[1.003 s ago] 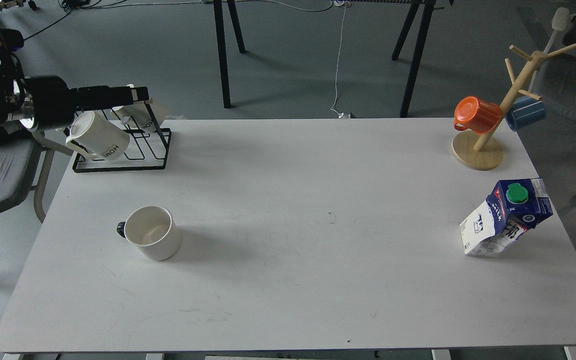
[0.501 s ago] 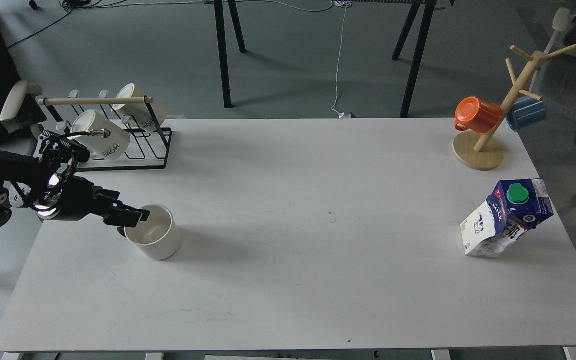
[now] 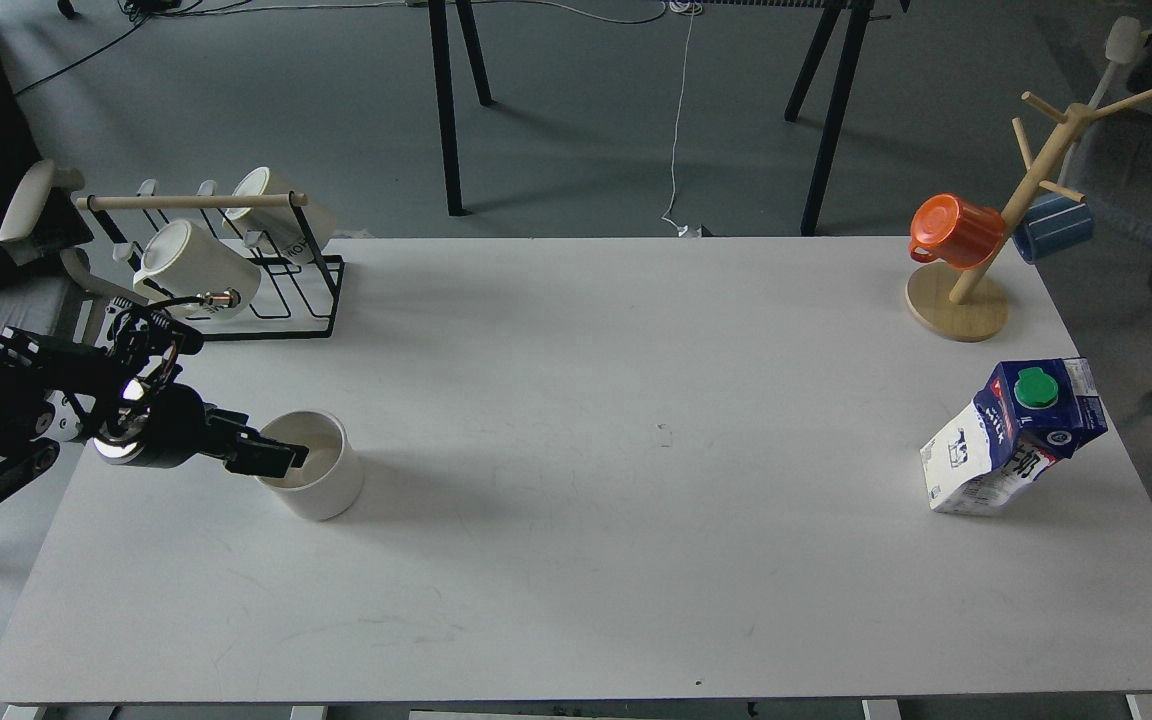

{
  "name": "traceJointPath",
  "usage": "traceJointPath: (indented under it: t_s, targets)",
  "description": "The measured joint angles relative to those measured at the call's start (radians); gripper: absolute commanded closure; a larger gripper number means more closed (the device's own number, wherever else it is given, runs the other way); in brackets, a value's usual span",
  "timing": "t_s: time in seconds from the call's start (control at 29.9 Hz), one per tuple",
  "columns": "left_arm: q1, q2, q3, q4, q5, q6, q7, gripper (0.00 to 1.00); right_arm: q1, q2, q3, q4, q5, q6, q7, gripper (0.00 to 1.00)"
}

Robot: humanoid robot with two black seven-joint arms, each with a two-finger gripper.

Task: Place cup and milk with both arms
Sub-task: 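Lower the left gripper into the white mug and grip its rim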

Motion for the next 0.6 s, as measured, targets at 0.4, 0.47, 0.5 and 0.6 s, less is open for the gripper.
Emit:
traceJointPath:
  t_s: [0.4,0.47,0.5,0.6]
  targets:
    - [0.026,-0.002,-0.001,0.009,0.000,0.055,0.000,0.80,-0.004,0.001,-0.002,-0.004,0.000,0.000,0.000,0.02]
    - [0.026,-0.002,-0.002,0.005,0.000,0.059,0.000,0.88,-0.005,0.001,-0.002,-0.005,0.000,0.000,0.000,0.02]
    - [0.026,-0.002,-0.004,0.003,-0.001,0.068,0.000,0.91,-0.005,0.001,-0.002,-0.005,0.000,0.000,0.000,0.02]
    - [0.027,-0.002,-0.004,-0.004,-0.005,0.110,0.000,0.94,-0.008,0.001,-0.002,-0.005,0.000,0.000,0.000,0.02]
